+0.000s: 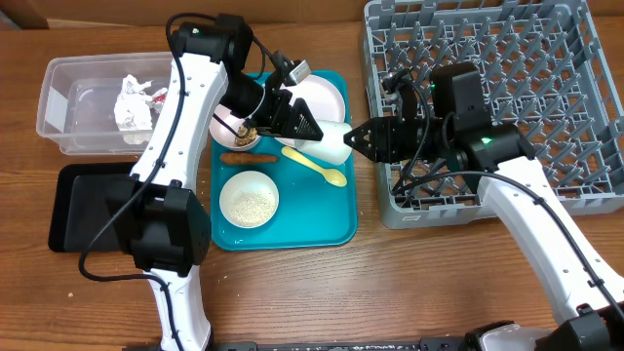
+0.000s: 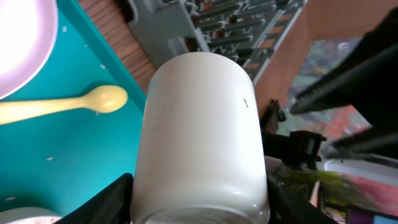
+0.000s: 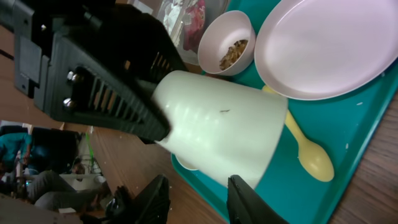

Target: Sort waste into correct bins and load items into the dishwasher

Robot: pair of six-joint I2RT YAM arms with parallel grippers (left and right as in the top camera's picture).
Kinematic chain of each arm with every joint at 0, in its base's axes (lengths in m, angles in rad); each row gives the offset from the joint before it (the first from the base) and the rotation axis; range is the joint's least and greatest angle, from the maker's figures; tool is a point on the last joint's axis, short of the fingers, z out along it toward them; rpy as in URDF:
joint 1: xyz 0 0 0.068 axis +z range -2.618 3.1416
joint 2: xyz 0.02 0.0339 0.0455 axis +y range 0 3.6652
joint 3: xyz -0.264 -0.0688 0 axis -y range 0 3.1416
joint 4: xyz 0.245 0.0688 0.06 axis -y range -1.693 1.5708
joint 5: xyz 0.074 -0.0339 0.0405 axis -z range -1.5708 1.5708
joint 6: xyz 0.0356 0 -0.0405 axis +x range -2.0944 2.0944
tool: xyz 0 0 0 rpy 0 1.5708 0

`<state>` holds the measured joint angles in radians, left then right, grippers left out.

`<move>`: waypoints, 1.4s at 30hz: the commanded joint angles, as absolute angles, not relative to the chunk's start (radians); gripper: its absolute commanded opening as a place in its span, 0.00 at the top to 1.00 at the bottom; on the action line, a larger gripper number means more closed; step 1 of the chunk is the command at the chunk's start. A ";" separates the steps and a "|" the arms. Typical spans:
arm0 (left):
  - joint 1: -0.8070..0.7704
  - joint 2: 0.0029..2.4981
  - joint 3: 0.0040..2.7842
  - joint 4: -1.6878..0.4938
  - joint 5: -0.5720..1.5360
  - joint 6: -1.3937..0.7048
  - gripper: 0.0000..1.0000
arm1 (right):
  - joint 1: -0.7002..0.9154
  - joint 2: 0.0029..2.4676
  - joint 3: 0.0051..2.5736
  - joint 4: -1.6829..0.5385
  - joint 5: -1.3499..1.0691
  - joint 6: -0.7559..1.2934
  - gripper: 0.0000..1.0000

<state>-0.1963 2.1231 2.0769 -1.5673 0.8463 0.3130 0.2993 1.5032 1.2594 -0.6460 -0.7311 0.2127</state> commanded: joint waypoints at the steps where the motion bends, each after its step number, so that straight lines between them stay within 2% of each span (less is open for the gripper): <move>1: -0.196 2.120 2.097 -1.563 0.800 0.290 0.58 | 0.315 1.499 1.271 -0.641 -0.703 0.218 0.67; 5: -0.198 2.120 2.097 -1.563 0.673 0.249 0.61 | 0.315 1.499 1.271 -0.641 -0.696 0.222 0.67; 8: -0.208 2.120 2.097 -1.562 0.513 0.173 0.61 | 0.315 1.499 1.271 -0.647 -0.667 0.237 0.67; 12: -0.234 2.120 2.096 -1.563 0.407 0.141 0.60 | 0.315 1.499 1.271 -0.680 -0.600 0.241 0.67; 20: -0.300 2.121 1.998 -1.512 0.418 0.161 0.56 | 0.315 1.498 1.271 -0.705 -0.577 0.241 0.67; 25: -0.301 2.121 1.801 -1.440 0.542 0.205 0.57 | 0.315 1.498 1.271 -0.705 -0.577 0.240 0.66; 30: -0.302 2.120 1.738 -1.398 0.574 0.213 0.55 | 0.315 1.498 1.271 -0.705 -0.577 0.240 0.66; 34: -0.302 2.121 1.737 -1.380 0.551 0.213 0.47 | 0.315 1.498 1.271 -0.705 -0.577 0.241 0.66; 39: -0.302 2.121 1.736 -1.340 0.388 0.159 0.25 | 0.315 1.498 1.271 -0.709 -0.577 0.240 0.66; 42: -0.302 2.121 1.736 -1.318 0.322 0.131 0.18 | 0.315 1.498 1.271 -0.713 -0.577 0.240 0.65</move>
